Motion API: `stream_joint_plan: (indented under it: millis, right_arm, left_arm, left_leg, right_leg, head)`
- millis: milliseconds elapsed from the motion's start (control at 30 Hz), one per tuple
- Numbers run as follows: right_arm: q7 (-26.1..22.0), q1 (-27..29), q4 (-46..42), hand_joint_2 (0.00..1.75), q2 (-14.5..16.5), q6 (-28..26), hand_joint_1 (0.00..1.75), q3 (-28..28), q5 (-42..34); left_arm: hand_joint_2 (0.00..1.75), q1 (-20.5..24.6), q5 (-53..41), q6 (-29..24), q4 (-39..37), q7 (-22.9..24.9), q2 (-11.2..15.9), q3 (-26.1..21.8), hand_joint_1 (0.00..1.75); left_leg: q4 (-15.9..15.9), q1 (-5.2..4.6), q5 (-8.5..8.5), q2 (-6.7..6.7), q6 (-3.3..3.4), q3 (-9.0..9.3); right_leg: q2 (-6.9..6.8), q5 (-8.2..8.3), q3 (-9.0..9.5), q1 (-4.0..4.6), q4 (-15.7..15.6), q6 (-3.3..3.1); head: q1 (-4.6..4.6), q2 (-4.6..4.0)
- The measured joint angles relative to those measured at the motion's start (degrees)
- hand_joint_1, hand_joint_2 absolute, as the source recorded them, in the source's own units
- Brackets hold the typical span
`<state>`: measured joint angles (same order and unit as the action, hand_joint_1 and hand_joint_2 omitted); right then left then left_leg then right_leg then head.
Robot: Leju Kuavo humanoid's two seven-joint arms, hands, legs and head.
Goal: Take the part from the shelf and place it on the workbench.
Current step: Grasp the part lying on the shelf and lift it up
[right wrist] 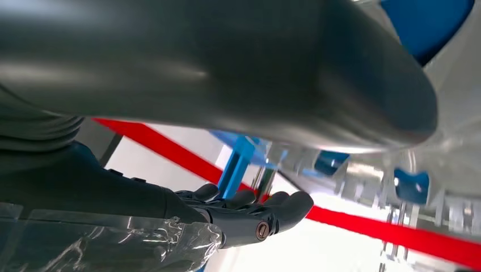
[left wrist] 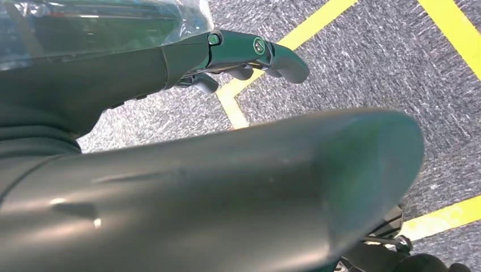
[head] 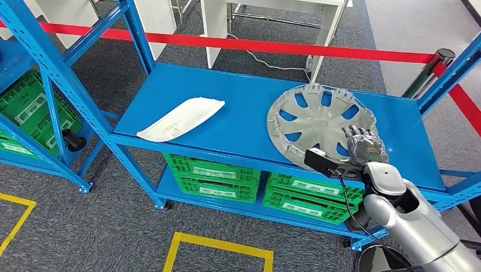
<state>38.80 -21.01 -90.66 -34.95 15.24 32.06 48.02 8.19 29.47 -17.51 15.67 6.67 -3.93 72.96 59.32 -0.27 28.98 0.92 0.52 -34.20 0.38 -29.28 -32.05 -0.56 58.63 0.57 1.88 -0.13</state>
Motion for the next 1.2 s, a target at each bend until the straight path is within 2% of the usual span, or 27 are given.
stream_joint_plan:
  millis: [667,1200]
  right_arm:
    - [0.0,1.03,4.98,0.0,1.08,-1.23,0.0,1.07,-9.88]
    - [0.0,0.5,7.4,0.0,1.34,-3.26,0.0,3.77,-13.85]
  left_arm:
    - [0.0,0.13,-0.85,0.02,0.02,0.81,0.5,-0.26,0.0]
    - [0.0,0.09,-1.19,0.56,0.05,0.82,1.09,-0.97,0.0]
  left_leg:
    - [-0.13,0.06,-0.01,0.0,-0.02,0.05]
    - [-0.14,0.1,-0.01,-0.01,-0.02,0.07]
  right_leg:
    - [0.0,-0.06,0.0,0.07,0.01,-0.07]
    - [-0.02,-0.06,0.04,0.1,0.01,-0.07]
  head:
    - [0.01,0.0]
    - [0.01,0.0]
